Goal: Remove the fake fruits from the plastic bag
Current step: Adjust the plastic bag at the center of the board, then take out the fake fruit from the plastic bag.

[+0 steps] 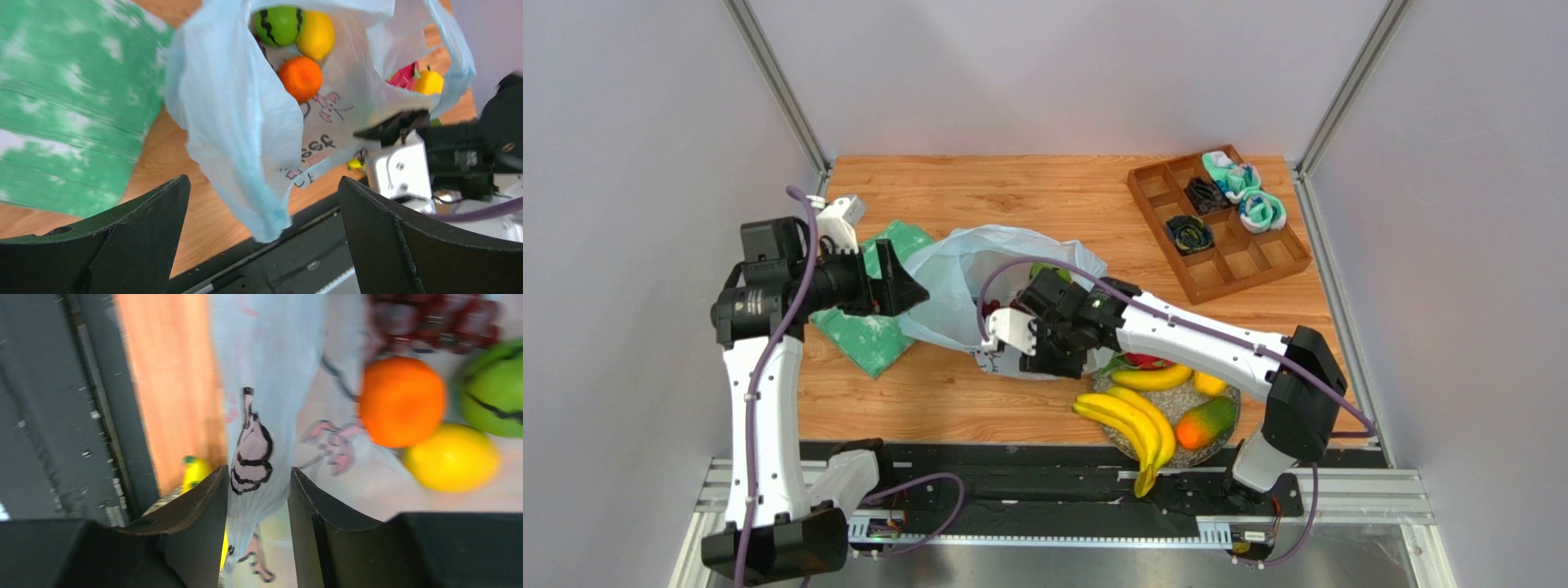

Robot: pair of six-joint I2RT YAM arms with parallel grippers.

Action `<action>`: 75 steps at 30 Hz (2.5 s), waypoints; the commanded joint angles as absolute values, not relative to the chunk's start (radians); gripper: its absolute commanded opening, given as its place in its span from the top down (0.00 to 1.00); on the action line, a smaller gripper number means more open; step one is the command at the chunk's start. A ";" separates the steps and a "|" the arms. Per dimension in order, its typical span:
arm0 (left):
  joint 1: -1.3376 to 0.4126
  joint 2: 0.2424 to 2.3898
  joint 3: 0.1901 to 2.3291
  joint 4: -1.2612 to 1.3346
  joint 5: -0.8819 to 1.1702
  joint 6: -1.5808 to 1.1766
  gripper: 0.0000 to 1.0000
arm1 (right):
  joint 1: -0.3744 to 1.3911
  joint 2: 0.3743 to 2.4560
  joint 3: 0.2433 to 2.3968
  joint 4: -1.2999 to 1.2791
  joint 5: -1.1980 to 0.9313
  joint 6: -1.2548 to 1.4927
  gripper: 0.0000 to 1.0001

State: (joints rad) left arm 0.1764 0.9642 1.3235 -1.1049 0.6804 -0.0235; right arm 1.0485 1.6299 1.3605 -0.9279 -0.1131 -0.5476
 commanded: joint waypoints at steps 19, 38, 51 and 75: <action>0.048 0.893 1.033 -1.081 1.116 -0.213 1.00 | 0.756 1.902 1.783 -1.022 -0.167 -0.436 0.50; 0.049 0.661 0.999 -1.379 1.058 -0.061 1.00 | 0.810 1.709 1.752 -1.144 -0.517 -0.513 0.42; 0.061 0.611 0.973 -1.368 1.090 -0.057 1.00 | 0.845 1.738 1.798 -0.928 -0.509 -0.294 0.50; 0.110 0.514 0.973 -1.347 1.061 -0.066 1.00 | 0.971 1.810 1.489 -0.629 0.116 0.084 0.40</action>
State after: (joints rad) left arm 0.0963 0.5247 0.9672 -1.3518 1.0641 -0.0589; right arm 1.0317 1.7863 1.3727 -0.7033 -0.0067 0.0807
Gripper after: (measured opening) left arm 0.011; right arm 0.515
